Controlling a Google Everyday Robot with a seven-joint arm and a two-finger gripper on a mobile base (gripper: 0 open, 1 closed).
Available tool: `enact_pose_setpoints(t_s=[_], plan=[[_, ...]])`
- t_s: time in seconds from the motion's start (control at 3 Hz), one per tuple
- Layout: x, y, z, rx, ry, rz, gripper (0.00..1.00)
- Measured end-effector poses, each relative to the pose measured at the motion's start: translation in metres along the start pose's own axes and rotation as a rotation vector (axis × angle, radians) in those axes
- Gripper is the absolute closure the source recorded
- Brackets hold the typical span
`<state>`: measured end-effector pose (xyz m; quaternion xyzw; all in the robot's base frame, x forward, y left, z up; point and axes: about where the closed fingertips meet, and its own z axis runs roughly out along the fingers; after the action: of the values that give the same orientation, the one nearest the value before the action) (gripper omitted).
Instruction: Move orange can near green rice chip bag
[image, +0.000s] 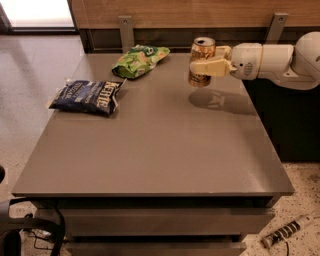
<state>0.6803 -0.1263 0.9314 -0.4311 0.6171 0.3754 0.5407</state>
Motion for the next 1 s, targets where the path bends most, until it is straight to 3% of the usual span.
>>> enact_pose_setpoints(t_s=[0.33, 0.67, 1.0], plan=[[0.000, -0.041, 0.024, 0.121, -0.006, -0.027, 1.00], [0.002, -0.057, 0.042, 0.176, -0.019, -0.057, 1.00], [0.010, -0.078, 0.089, 0.194, -0.036, -0.110, 1.00]])
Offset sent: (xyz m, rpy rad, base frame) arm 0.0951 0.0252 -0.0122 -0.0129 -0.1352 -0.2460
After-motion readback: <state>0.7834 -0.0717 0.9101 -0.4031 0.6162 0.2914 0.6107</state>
